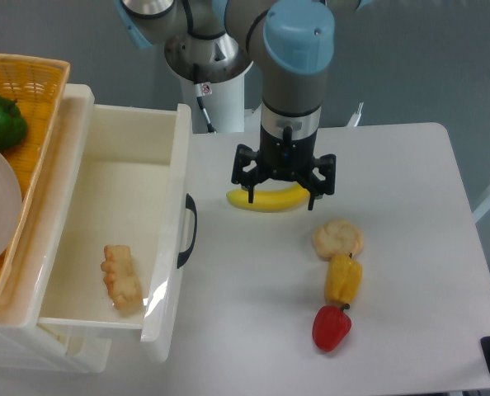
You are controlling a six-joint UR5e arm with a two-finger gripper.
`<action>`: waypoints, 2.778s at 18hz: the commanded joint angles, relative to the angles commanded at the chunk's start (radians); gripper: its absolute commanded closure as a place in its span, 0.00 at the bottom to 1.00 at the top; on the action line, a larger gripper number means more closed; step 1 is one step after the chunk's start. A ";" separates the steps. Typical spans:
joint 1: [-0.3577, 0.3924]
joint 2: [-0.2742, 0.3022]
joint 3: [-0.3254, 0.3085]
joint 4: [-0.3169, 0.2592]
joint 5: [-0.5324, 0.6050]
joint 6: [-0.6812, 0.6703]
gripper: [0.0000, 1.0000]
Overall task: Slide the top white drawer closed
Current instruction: 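Raise the gripper up from above the banana, then move the gripper toward the open drawer's front panel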
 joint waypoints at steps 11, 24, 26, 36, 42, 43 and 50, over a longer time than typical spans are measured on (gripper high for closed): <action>0.017 -0.023 -0.029 0.031 0.014 -0.092 0.00; 0.012 -0.035 -0.086 0.029 0.049 -0.224 0.00; 0.015 -0.035 -0.084 0.031 0.055 -0.222 0.00; 0.009 -0.064 -0.077 0.029 0.112 -0.241 0.00; -0.023 -0.097 -0.066 0.028 0.107 -0.299 0.00; -0.026 -0.104 -0.066 0.028 0.106 -0.305 0.00; -0.049 -0.132 -0.066 0.028 0.018 -0.305 0.00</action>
